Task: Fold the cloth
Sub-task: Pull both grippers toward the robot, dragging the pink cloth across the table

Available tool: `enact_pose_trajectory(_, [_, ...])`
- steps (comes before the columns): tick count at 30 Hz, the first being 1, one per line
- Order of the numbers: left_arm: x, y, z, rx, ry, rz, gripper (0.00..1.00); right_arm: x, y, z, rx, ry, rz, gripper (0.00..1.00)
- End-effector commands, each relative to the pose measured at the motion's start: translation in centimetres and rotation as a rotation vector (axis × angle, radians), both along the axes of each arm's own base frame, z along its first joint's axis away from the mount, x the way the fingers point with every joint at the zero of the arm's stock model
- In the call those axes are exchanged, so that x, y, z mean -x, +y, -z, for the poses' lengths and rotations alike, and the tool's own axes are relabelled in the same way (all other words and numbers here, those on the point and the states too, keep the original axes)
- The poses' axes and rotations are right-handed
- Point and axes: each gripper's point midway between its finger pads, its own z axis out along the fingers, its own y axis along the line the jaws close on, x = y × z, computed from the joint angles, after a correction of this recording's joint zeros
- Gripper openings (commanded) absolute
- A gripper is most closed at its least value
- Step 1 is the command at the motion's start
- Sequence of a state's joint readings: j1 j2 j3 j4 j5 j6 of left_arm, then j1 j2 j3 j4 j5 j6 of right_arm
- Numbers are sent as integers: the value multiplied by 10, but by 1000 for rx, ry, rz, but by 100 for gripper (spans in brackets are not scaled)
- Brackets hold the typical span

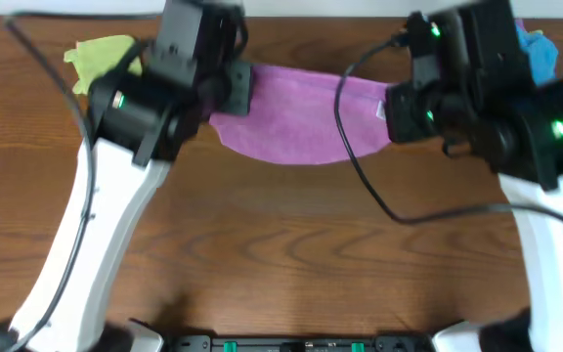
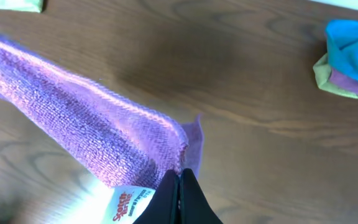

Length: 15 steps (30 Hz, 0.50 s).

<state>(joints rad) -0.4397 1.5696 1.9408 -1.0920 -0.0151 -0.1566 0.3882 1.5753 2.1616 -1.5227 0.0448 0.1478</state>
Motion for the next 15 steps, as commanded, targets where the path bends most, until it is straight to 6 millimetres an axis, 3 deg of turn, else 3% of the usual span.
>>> enact_pose_trajectory(1, [15, 25, 10, -51, -13, -62, 6, 18, -17, 10, 60, -1, 19, 1])
enact_pose_trajectory(9, [66, 42, 35, -20, 23, -87, 6, 72, -39, 44, 40, 28, 55, 1])
enact_pose_trajectory(15, [89, 49, 52, 4, 35, -105, 6, 91, -41, 57, -7, 25, 63, 1])
